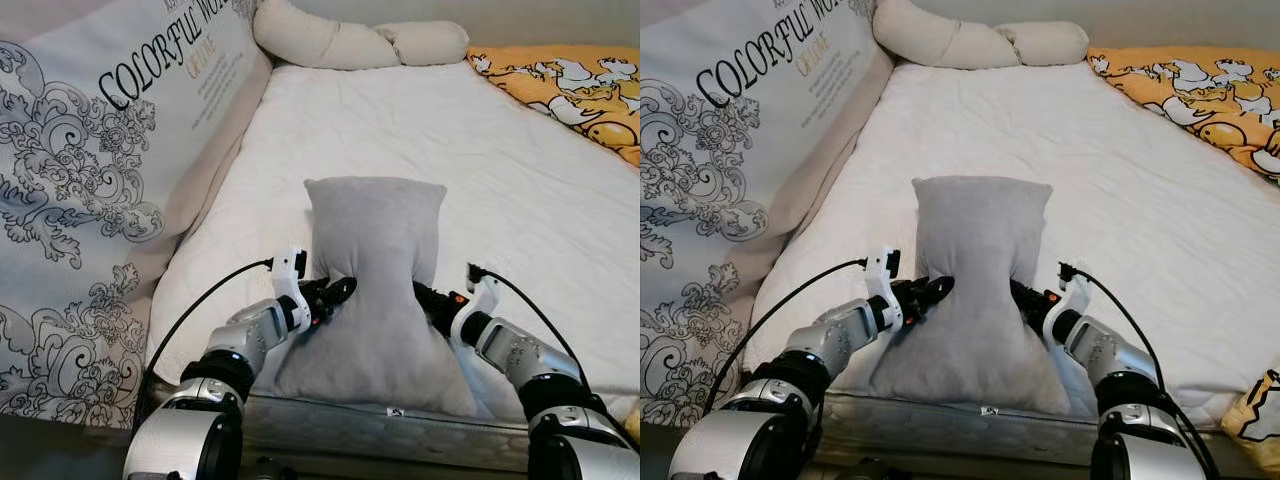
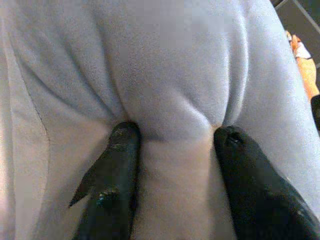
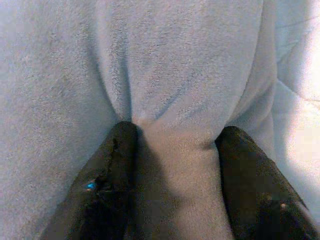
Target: Clean up the room
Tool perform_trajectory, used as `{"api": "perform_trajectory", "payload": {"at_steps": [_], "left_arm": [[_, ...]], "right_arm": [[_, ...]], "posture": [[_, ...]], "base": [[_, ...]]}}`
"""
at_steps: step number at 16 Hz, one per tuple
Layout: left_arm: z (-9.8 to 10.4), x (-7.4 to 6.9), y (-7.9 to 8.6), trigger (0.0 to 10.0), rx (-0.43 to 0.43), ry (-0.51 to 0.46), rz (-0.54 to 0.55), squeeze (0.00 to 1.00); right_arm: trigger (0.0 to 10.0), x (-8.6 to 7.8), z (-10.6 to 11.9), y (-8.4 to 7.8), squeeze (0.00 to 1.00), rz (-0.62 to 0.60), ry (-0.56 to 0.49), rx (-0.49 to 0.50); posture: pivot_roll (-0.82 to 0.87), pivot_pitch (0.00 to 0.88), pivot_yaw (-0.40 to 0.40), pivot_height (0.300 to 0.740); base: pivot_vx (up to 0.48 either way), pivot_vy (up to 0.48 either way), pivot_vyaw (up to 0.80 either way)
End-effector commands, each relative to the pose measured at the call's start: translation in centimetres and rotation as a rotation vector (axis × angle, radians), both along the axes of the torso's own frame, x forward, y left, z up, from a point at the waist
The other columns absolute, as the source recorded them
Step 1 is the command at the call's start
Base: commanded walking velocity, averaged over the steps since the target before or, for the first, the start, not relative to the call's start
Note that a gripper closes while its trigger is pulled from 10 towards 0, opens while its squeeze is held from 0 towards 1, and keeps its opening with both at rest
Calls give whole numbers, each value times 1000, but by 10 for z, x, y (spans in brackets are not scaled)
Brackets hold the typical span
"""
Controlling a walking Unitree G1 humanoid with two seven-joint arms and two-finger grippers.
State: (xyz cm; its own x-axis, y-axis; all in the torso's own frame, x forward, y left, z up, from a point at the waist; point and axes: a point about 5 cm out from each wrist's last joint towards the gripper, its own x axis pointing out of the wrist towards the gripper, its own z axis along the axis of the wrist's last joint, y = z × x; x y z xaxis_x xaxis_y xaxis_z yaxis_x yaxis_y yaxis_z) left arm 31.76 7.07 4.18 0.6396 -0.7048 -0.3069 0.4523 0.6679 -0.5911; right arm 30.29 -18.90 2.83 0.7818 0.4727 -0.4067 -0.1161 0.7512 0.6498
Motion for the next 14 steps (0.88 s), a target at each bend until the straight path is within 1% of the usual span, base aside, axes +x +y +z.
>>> {"api": "perform_trajectory", "payload": {"at_steps": [1,2,4,5,7,9,11,12,14], "left_arm": [[-8,-8,-12,0,26,46,-60,0],[-8,-8,-12,0,27,65,-60,0],[-8,-8,-12,0,43,39,-78,0],[-8,-8,-12,0,47,35,-77,0],[-7,-7,-11,0,47,32,-75,0],[-6,-6,-10,0,48,6,-78,0],[-4,-4,-7,0,72,-25,-71,0],[1,-2,-7,0,105,-71,-89,0],[13,3,-8,0,158,-160,-98,0]], "right_arm": [[0,1,-3,14,0,35,37,-1],[0,2,-3,13,0,31,34,-19],[0,4,-1,15,0,39,32,-56],[0,5,0,16,0,39,6,-68],[0,6,2,18,0,27,-22,-68],[0,7,3,20,0,22,-35,-78],[0,8,6,23,0,6,-68,-82],[0,10,12,26,0,-9,-90,-80],[0,16,27,32,0,-42,-187,-92]], "posture": [[-106,0,64,740],[-105,0,63,740],[-103,0,60,740],[-104,0,60,740],[-104,0,61,740],[-104,0,61,740],[-98,0,60,740],[-98,0,65,740],[-96,0,67,740]], "base": [[0,0,0],[0,0,0],[0,0,0],[0,0,0],[0,0,0],[0,0,0],[0,0,0],[0,0,0],[0,0,0]]}}
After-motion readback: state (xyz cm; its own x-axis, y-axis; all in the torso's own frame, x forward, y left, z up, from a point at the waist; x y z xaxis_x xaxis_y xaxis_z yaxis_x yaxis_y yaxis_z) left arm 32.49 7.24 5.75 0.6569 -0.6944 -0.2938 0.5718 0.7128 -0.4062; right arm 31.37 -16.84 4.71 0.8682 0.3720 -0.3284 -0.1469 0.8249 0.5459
